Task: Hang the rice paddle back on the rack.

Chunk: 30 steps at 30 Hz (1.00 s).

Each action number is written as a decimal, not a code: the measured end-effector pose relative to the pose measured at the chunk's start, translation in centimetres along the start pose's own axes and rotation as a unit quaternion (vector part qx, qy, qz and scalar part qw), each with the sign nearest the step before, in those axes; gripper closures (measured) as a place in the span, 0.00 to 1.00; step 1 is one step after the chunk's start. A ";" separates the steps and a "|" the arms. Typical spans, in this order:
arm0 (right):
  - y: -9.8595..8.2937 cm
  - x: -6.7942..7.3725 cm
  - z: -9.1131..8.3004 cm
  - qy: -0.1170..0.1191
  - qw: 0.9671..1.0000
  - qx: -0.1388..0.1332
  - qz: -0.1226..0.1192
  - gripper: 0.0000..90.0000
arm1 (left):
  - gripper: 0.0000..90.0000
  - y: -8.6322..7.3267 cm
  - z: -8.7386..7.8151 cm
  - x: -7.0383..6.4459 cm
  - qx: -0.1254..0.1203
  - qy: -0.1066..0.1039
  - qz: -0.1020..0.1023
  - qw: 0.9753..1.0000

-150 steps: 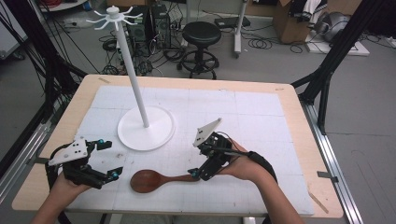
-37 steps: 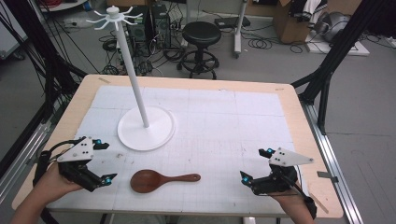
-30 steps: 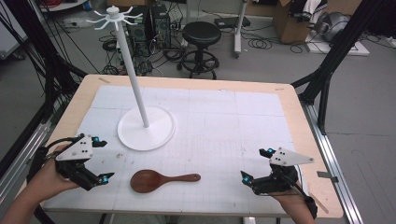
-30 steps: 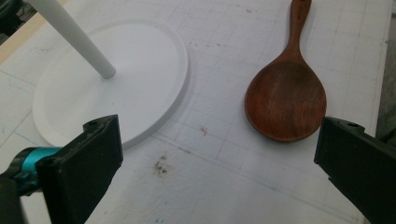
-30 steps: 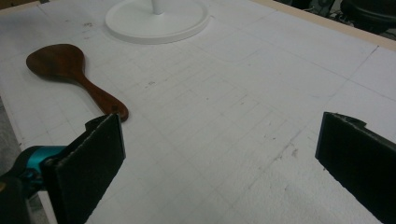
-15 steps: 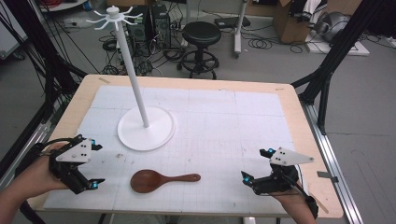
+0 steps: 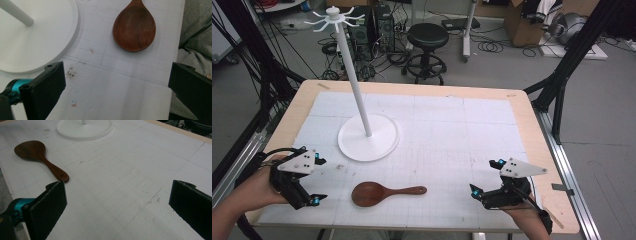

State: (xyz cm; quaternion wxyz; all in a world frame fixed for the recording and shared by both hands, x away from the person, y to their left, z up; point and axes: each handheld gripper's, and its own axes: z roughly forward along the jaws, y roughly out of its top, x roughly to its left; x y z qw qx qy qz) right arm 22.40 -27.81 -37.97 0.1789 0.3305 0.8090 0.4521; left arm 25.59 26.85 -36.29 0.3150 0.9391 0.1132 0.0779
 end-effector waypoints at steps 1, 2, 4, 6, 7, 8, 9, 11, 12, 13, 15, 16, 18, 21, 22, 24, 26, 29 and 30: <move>0.0 0.0 0.0 0.000 1.000 0.000 0.000 0.01 | 0.02 0.3 0.3 -0.1 -0.002 -0.005 -0.001 1.000; 0.0 0.0 0.0 0.000 1.000 0.000 0.000 0.01 | 0.02 0.3 0.3 -0.1 -0.002 -0.005 -0.001 1.000; 0.0 0.0 0.0 0.002 1.000 0.001 0.002 0.01 | 0.02 0.7 0.6 -0.2 -0.002 -0.012 0.003 1.000; 0.0 0.0 0.0 0.002 1.000 0.002 0.002 0.01 | 0.02 0.9 0.8 -0.2 -0.004 -0.014 0.001 1.000; 0.0 0.0 0.0 0.002 1.000 0.002 0.001 0.01 | 0.02 1.1 0.9 -0.2 -0.004 -0.017 0.006 1.000; 0.0 0.0 0.0 0.001 1.000 0.004 0.000 0.01 | 0.02 1.1 0.9 -0.2 -0.004 -0.017 0.006 1.000; 0.0 0.0 0.1 0.001 1.000 0.004 0.001 0.01 | 0.02 1.4 1.3 -0.2 -0.005 -0.022 0.003 1.000; 0.0 0.0 0.1 0.002 1.000 0.005 -0.002 0.01 | 0.02 1.6 1.7 -0.3 -0.010 -0.029 0.004 1.000; 0.0 0.1 0.1 0.002 1.000 0.006 -0.002 0.01 | 0.03 1.6 1.7 -0.3 -0.010 -0.029 0.004 1.000; 0.0 0.1 0.2 0.002 1.000 0.006 -0.002 0.01 | 0.03 1.9 2.1 -0.4 -0.012 -0.035 0.003 0.999; 0.0 0.1 0.2 0.003 1.000 0.007 -0.003 0.01 | 0.03 2.0 2.2 -0.3 -0.012 -0.038 0.004 0.999; 0.0 0.2 0.2 0.002 1.000 0.007 -0.004 0.01 | 0.03 2.1 2.4 -0.3 -0.011 -0.040 0.003 0.999; 0.0 0.2 0.3 0.004 1.000 0.009 -0.003 0.01 | 0.03 2.2 2.6 -0.4 -0.014 -0.044 0.002 0.999; -0.1 0.3 0.5 0.005 1.000 0.014 -0.004 0.01 | 0.03 2.6 3.0 -0.5 -0.017 -0.048 0.006 0.999; -0.1 0.3 0.5 0.005 1.000 0.014 -0.004 0.01 | 0.03 2.7 3.1 -0.5 -0.016 -0.049 0.006 0.999; 0.0 0.4 0.6 0.007 1.000 0.015 -0.005 0.01 | 0.03 2.9 3.4 -0.6 -0.012 -0.047 0.004 0.999; 0.0 0.4 0.6 0.007 1.000 0.014 -0.007 0.01 | 0.03 3.3 3.7 -0.6 -0.012 -0.048 0.004 0.999; -0.1 0.4 0.7 0.006 1.000 0.017 -0.005 0.01 | 0.03 4.1 4.2 -0.9 -0.011 -0.050 0.004 0.999; -0.1 0.4 0.7 0.006 1.000 0.017 -0.005 0.01 | 0.03 4.4 4.5 -1.1 -0.014 -0.052 0.005 0.999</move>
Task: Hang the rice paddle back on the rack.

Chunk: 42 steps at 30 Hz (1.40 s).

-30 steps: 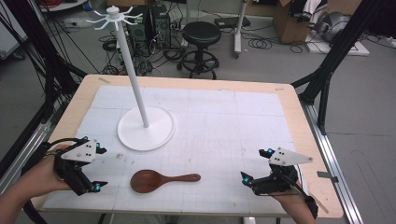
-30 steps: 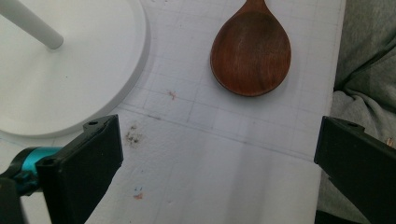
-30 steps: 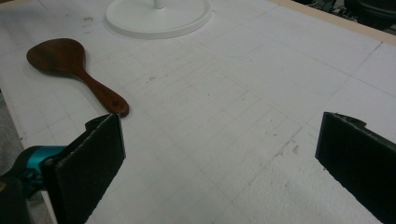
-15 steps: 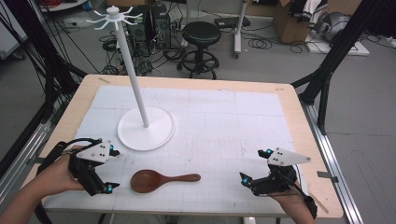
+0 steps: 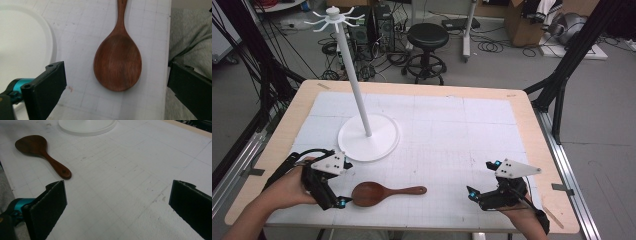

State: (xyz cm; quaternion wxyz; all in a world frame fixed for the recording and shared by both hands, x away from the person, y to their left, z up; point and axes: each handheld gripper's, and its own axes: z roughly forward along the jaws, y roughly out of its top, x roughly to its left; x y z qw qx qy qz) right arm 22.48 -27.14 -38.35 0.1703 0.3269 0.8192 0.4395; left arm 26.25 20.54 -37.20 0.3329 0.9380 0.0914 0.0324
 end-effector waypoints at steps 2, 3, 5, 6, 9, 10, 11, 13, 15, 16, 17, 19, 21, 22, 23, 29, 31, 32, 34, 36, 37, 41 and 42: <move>-0.1 -0.1 0.0 0.000 1.000 0.000 -0.002 0.01 | 0.03 0.8 0.5 -0.2 -0.002 -0.007 0.002 1.000; -0.1 -0.1 0.0 0.000 1.000 0.000 0.000 0.01 | 0.03 1.1 0.8 -0.3 -0.001 -0.008 0.004 1.000; -0.1 -0.1 -0.1 0.000 1.000 0.000 0.002 0.01 | 0.03 1.6 1.5 -0.3 0.008 -0.012 0.008 1.000; -0.1 -0.1 -0.1 0.000 1.000 0.000 0.000 0.01 | 0.03 1.8 1.9 -0.4 0.012 -0.014 0.007 1.000; -0.2 -0.2 -0.1 0.000 1.000 0.000 0.001 0.01 | 0.03 2.5 2.7 -0.4 0.028 -0.016 0.008 0.999; -0.2 -0.2 -0.1 0.000 1.000 0.000 0.001 0.01 | 0.03 2.7 3.0 -0.3 0.033 -0.019 0.010 0.999; -0.2 -0.2 -0.1 0.000 1.000 0.001 0.002 0.01 | 0.03 2.8 3.2 -0.4 0.036 -0.020 0.008 0.999; -0.3 -0.2 0.0 0.000 1.000 0.001 0.003 0.01 | 0.05 3.2 3.7 -0.5 0.044 -0.018 0.010 0.999; -0.4 -0.3 0.0 0.006 1.000 0.004 0.008 0.01 | 0.05 3.7 4.4 -0.7 0.059 -0.025 0.023 0.998; -0.4 -0.4 0.0 0.006 1.000 0.004 0.007 0.01 | 0.05 3.9 4.7 -0.8 0.064 -0.026 0.024 0.997; -0.5 -0.4 0.0 0.006 1.000 0.005 0.009 0.01 | 0.05 4.0 4.9 -0.9 0.069 -0.023 0.023 0.997; -0.5 -0.4 0.0 0.005 1.000 0.005 0.008 0.01 | 0.05 4.1 5.1 -0.9 0.075 -0.022 0.026 0.997; -0.5 -0.4 0.1 0.005 1.000 0.005 0.008 0.01 | 0.05 4.4 5.5 -0.8 0.081 -0.025 0.026 0.996; -0.5 -0.4 0.0 0.005 1.000 0.006 0.008 0.01 | 0.05 4.5 5.7 -0.9 0.085 -0.026 0.028 0.996; -0.5 -0.4 0.0 0.005 1.000 0.005 0.008 0.01 | 0.05 4.9 6.0 -1.0 0.094 -0.023 0.031 0.995; -0.7 -0.6 0.1 0.005 1.000 0.007 0.011 0.01 | 0.05 5.7 6.7 -1.1 0.116 -0.026 0.035 0.992; -0.7 -0.6 0.1 0.005 1.000 0.006 0.013 0.01 | 0.05 6.1 7.2 -1.0 0.123 -0.020 0.036 0.992; -0.7 -0.6 0.1 0.005 1.000 0.006 0.009 0.01 | 0.06 6.1 7.2 -1.0 0.123 -0.020 0.036 0.992; -0.7 -0.5 0.1 0.007 1.000 0.007 0.010 0.01 | 0.06 6.7 7.7 -1.1 0.133 -0.022 0.038 0.990; -0.7 -0.5 0.1 0.008 1.000 0.007 0.010 0.01 | 0.07 6.8 8.0 -1.2 0.137 -0.023 0.037 0.990; -0.7 -0.5 0.2 0.008 1.000 0.007 0.009 0.01 | 0.08 7.2 8.4 -1.3 0.143 -0.025 0.037 0.989; -0.7 -0.5 0.2 0.009 1.000 0.007 0.010 0.01 | 0.09 7.5 9.2 -1.1 0.162 -0.021 0.037 0.986; -0.7 -0.5 0.2 0.009 1.000 0.007 0.010 0.01 | 0.09 7.5 9.2 -1.1 0.162 -0.021 0.037 0.986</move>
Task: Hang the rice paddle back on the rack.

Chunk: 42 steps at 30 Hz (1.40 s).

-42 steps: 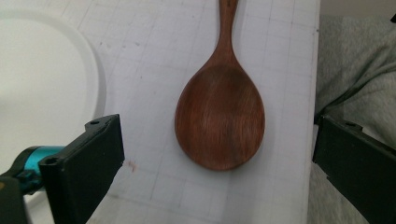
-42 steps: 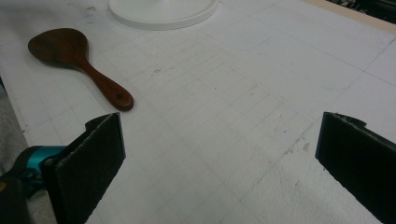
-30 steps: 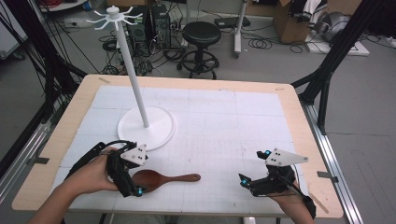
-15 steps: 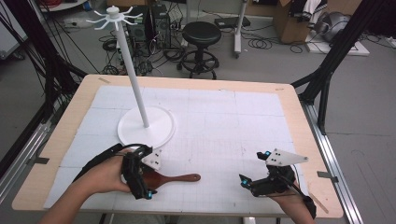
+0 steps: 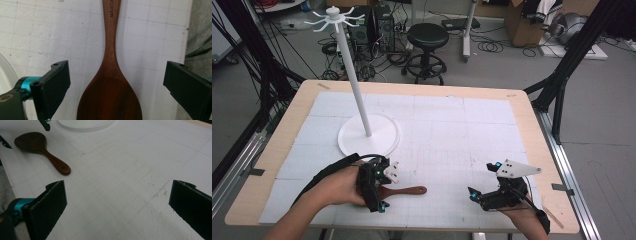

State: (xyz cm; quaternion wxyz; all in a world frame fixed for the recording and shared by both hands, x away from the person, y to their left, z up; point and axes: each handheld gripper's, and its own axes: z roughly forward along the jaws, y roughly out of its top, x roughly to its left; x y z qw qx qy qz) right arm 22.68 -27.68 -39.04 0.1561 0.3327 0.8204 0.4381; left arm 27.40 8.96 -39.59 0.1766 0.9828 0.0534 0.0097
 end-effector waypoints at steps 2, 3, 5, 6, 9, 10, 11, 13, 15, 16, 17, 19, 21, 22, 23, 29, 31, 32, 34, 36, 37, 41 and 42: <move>0.0 0.0 0.0 -0.001 1.000 0.000 0.001 0.01 | 0.10 0.3 0.3 0.0 0.007 0.002 0.000 1.000; 0.0 0.0 0.1 -0.001 1.000 0.000 0.001 0.01 | 0.12 0.6 0.6 -0.1 0.009 0.000 0.002 1.000; 0.0 0.0 0.1 0.001 1.000 0.000 0.003 0.01 | 0.14 1.0 0.9 -0.1 0.015 0.000 0.003 1.000; 0.0 0.0 0.1 0.001 1.000 0.000 0.003 0.01 | 0.15 1.0 0.9 -0.1 0.015 0.000 0.003 1.000; 0.0 0.0 0.1 0.002 1.000 0.001 0.003 0.01 | 0.18 1.5 1.3 -0.1 0.026 0.003 0.005 1.000; -0.1 0.0 0.1 0.002 1.000 0.001 0.001 0.01 | 0.19 1.5 1.3 -0.1 0.026 0.003 0.005 1.000; 0.0 0.0 0.1 0.001 1.000 0.001 0.003 0.01 | 0.19 1.6 1.4 -0.1 0.029 0.003 0.007 1.000; -0.1 0.0 0.1 0.001 1.000 0.000 0.002 0.01 | 0.21 1.9 1.8 -0.1 0.039 0.005 0.009 0.999; -0.1 0.0 0.1 0.001 1.000 0.000 0.003 0.01 | 0.21 1.9 1.8 -0.1 0.042 0.007 0.009 0.999; -0.1 -0.1 0.1 0.001 1.000 0.000 0.003 0.01 | 0.22 2.0 1.9 -0.1 0.044 0.008 0.007 0.999; -0.1 -0.1 0.1 0.001 1.000 0.001 0.003 0.01 | 0.23 2.0 2.0 -0.1 0.048 0.009 0.007 0.999; -0.1 -0.1 0.1 0.001 1.000 0.001 0.002 0.01 | 0.24 2.1 2.1 -0.1 0.052 0.007 0.006 0.999; -0.1 -0.1 0.1 0.002 1.000 0.001 0.004 0.01 | 0.26 2.4 2.4 -0.1 0.062 0.003 0.007 0.998; -0.1 -0.1 0.2 0.002 1.000 0.001 0.004 0.01 | 0.27 2.5 2.4 0.0 0.065 0.001 0.009 0.998; -0.1 -0.1 0.2 0.002 1.000 0.002 0.004 0.01 | 0.29 2.6 2.4 0.0 0.067 -0.001 0.006 0.998; -0.1 0.0 0.2 0.004 1.000 0.003 0.002 0.01 | 0.35 3.0 2.8 0.1 0.083 -0.002 0.010 0.996; -0.1 -0.1 0.2 0.003 1.000 0.002 0.002 0.01 | 0.38 3.2 2.9 0.1 0.085 0.001 0.008 0.996; -0.1 -0.1 0.2 0.003 1.000 0.002 0.001 0.01 | 0.40 3.3 2.9 0.1 0.086 0.003 0.009 0.996; -0.1 -0.1 0.2 0.003 1.000 0.002 0.001 0.01 | 0.42 3.5 3.1 0.0 0.090 0.002 0.013 0.996; -0.1 -0.1 0.3 0.004 1.000 0.003 0.001 0.01 | 0.44 3.7 3.2 0.0 0.098 0.000 0.014 0.995; -0.1 -0.1 0.3 0.004 1.000 0.004 0.001 0.01 | 0.44 3.8 3.3 0.0 0.099 -0.001 0.016 0.995; -0.1 0.0 0.3 0.007 1.000 0.006 -0.002 0.01 | 0.51 4.0 3.4 0.1 0.107 -0.004 0.014 0.994; -0.1 0.0 0.3 0.007 1.000 0.006 -0.001 0.01 | 0.53 4.0 3.5 0.1 0.112 -0.004 0.015 0.994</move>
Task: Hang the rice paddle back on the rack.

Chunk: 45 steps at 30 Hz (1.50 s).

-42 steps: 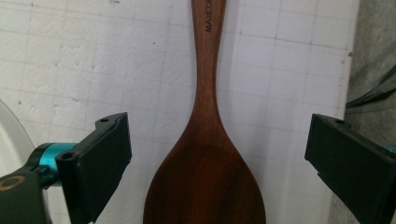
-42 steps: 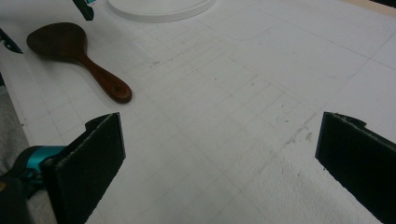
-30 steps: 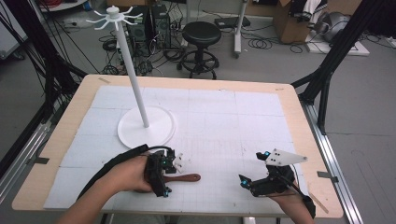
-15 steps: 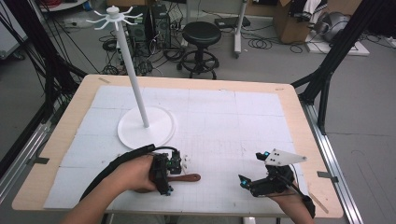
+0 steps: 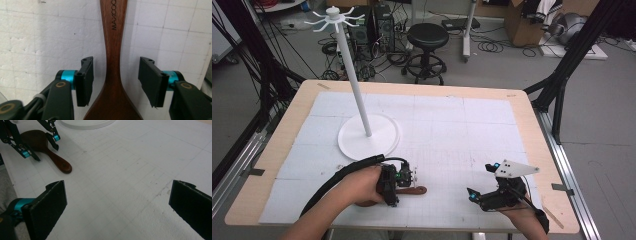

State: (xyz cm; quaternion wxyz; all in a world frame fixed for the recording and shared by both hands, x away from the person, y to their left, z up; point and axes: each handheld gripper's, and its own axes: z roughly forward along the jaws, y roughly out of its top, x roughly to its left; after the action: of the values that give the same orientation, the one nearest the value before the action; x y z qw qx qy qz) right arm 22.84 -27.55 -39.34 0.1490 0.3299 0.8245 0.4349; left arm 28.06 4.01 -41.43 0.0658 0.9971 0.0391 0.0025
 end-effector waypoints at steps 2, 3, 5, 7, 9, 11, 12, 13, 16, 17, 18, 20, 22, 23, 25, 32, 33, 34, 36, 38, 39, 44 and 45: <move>0.0 0.0 0.0 0.000 1.000 -0.001 0.001 0.01 | 0.54 0.0 0.0 0.0 0.004 0.002 -0.002 1.000; 0.0 0.0 0.0 0.000 1.000 -0.001 0.002 0.01 | 0.55 0.1 0.0 0.0 0.004 0.001 -0.003 1.000; 0.0 0.0 0.0 -0.002 1.000 -0.001 0.002 0.01 | 0.58 0.1 0.0 0.0 0.002 0.002 -0.005 1.000; 0.0 0.0 0.0 -0.003 1.000 -0.002 0.003 0.01 | 0.58 0.2 0.0 0.1 0.004 0.001 -0.007 1.000; 0.0 0.0 0.0 -0.003 1.000 -0.003 0.002 0.01 | 0.61 0.2 0.0 0.1 0.006 -0.003 -0.009 1.000; 0.0 0.0 0.0 -0.002 1.000 -0.001 0.000 0.01 | 0.63 0.3 0.0 0.1 0.010 -0.006 -0.010 1.000; 0.0 0.0 0.0 -0.002 1.000 -0.001 0.000 0.01 | 0.65 0.3 0.0 0.1 0.010 -0.006 -0.010 1.000; 0.0 0.1 0.0 -0.002 1.000 -0.001 0.005 0.01 | 0.66 0.4 0.0 0.1 0.010 -0.008 -0.010 1.000; 0.0 0.1 0.1 -0.001 1.000 -0.001 0.004 0.01 | 0.70 0.4 0.0 0.1 0.009 -0.008 -0.010 1.000; 0.0 0.1 0.1 -0.001 1.000 -0.001 0.004 0.01 | 0.70 0.4 0.0 0.1 0.009 -0.008 -0.010 1.000; 0.0 0.1 0.1 -0.001 1.000 0.000 0.003 0.01 | 0.71 0.4 0.0 0.1 0.011 -0.009 -0.008 1.000; 0.0 0.1 0.1 -0.001 1.000 0.000 0.003 0.01 | 0.72 0.4 0.0 0.1 0.010 -0.008 -0.008 1.000; 0.0 0.1 0.1 0.000 1.000 0.000 0.003 0.01 | 0.74 0.4 -0.1 0.2 0.013 -0.004 -0.007 1.000; 0.0 0.1 0.1 -0.001 1.000 0.000 0.001 0.01 | 0.75 0.4 0.0 0.2 0.014 -0.006 -0.005 1.000; 0.0 0.1 0.1 -0.001 1.000 0.000 0.002 0.01 | 0.76 0.4 0.0 0.1 0.014 -0.004 -0.005 1.000; 0.0 0.1 0.1 -0.001 1.000 0.001 0.003 0.01 | 0.79 0.5 0.0 0.2 0.016 -0.006 -0.012 1.000; 0.0 0.1 0.1 -0.001 1.000 0.001 -0.001 0.01 | 0.83 0.5 0.0 0.2 0.017 -0.008 -0.012 1.000; 0.0 0.1 0.1 0.000 1.000 0.001 0.002 0.01 | 0.84 0.5 0.0 0.3 0.016 -0.010 -0.014 1.000; 0.0 0.2 0.2 0.000 1.000 0.000 0.002 0.01 | 0.84 0.5 0.0 0.3 0.016 -0.012 -0.014 1.000; 0.0 0.2 0.1 0.001 1.000 0.000 0.001 0.01 | 0.84 0.5 0.0 0.4 0.016 -0.013 -0.014 1.000; 0.0 0.2 0.1 0.001 1.000 0.000 0.001 0.01 | 0.84 0.5 0.0 0.4 0.015 -0.013 -0.013 1.000; 0.0 0.2 0.1 0.000 1.000 0.001 0.000 0.01 | 0.85 0.5 0.0 0.2 0.015 -0.008 -0.001 1.000; 0.0 0.2 0.1 0.000 1.000 0.001 0.000 0.01 | 0.85 0.5 0.0 0.2 0.013 -0.009 -0.002 1.000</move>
State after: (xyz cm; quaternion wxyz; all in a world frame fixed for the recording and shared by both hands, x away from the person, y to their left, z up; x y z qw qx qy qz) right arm 22.77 -27.33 -39.36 0.1484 0.3297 0.8253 0.4338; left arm 28.31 3.53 -41.38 0.0531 0.9978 0.0404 -0.0068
